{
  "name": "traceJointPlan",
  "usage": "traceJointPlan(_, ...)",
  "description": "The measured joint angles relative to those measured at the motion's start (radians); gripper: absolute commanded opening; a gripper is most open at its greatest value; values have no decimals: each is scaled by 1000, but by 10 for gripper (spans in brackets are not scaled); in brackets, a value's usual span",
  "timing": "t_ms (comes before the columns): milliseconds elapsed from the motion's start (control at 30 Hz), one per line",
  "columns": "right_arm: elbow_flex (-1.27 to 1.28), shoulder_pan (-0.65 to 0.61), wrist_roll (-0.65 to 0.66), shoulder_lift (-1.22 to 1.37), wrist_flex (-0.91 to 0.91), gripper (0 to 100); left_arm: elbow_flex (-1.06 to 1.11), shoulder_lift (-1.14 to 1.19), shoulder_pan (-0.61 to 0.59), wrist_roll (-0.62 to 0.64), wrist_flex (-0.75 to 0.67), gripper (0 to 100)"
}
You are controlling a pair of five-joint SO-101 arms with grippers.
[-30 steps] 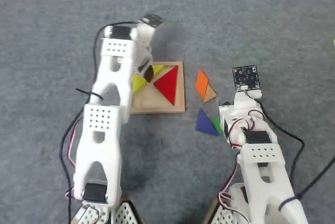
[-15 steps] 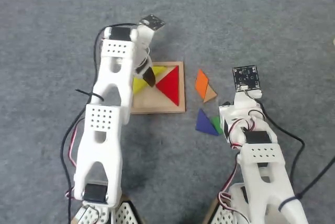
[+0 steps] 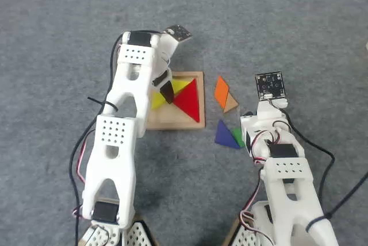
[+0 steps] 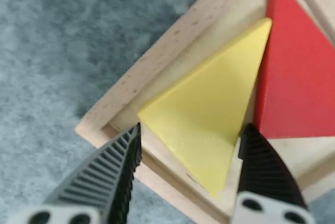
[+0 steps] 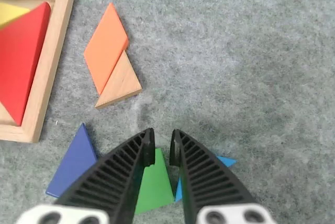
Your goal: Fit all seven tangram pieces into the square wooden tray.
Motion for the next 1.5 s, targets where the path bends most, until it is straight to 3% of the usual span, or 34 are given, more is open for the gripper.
traceJointPlan(367,0,0,0,0,0,65,18,-9,37,-2,9,92)
traceJointPlan(1000,0,0,0,0,0,65,-193,26,104,37,2,114)
traceJointPlan(1233,0,0,0,0,0,65,-250,26,121,81,-94,117)
traceJointPlan(1500,0,0,0,0,0,65,-256,57,-11,133,-3,115)
